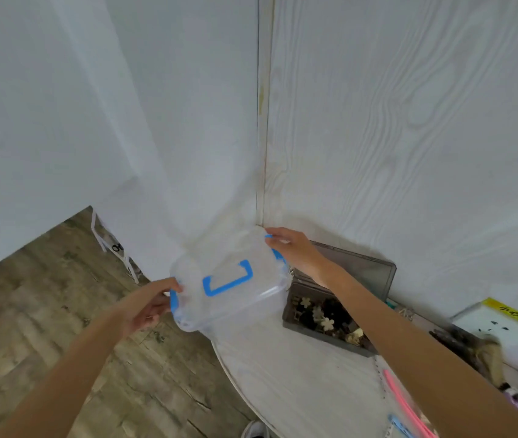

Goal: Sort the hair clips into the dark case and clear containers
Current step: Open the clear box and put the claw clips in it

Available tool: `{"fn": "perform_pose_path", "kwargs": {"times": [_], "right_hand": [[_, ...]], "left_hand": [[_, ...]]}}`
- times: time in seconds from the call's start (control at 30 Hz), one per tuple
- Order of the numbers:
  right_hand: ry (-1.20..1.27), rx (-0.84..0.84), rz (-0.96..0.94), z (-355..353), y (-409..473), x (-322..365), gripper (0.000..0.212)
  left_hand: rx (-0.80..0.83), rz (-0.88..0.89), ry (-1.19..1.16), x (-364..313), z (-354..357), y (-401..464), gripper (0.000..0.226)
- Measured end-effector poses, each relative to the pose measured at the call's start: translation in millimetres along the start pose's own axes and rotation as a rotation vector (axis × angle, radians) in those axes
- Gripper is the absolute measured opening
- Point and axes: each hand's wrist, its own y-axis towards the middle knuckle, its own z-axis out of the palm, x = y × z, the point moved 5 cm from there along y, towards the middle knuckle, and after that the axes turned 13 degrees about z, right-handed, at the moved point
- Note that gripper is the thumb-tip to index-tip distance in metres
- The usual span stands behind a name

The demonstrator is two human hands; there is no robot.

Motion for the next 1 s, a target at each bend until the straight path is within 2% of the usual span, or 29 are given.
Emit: {"fn": "perform_pose_path", "kwargs": {"times": [0.1, 0.2, 0.3, 0.37, 0.43, 0.53, 0.6, 0.77, 0.9, 1.0], "right_hand": [[0.204, 0.069, -0.004, -18, -27, -5, 0.033], [0.298, 0.084, 0.015, -51, -56, -26, 0.032], [0.367, 0.068, 0.040, -98, -94, -62, 0.032], [0.378, 0.043, 0.077, -127, -121, -88, 0.033], [0.372, 0.005, 0.117, -156, -152, -122, 0.030], [0.393, -0.076, 0.205, -193, -199, -180, 0.024], [0.380, -0.127, 0.285, -212, -233, -222, 0.021], [0.154, -0.192, 0.553, -238, -306, -295, 0.024], [0.050, -0.127, 0.802, -249, -355, -341, 0.026], [0.019, -0.093, 0.920, -244, -372, -364, 0.033]], "left_hand": [[0.001, 0.099, -0.005, -7, 11, -19, 0.048], [0.028, 0.147, 0.013, -22, 49, -41, 0.040], [0.052, 0.194, 0.069, -35, 98, -56, 0.065], [0.073, 0.216, 0.116, -40, 128, -62, 0.068], [0.121, 0.231, 0.163, -43, 169, -69, 0.056], [0.218, 0.279, 0.243, -39, 233, -77, 0.015], [0.295, 0.300, 0.295, -32, 280, -84, 0.009], [0.516, 0.208, 0.508, 2, 372, -101, 0.009], [0.735, 0.074, 0.621, 42, 422, -118, 0.019], [0.874, -0.049, 0.642, 67, 445, -133, 0.020]]}}
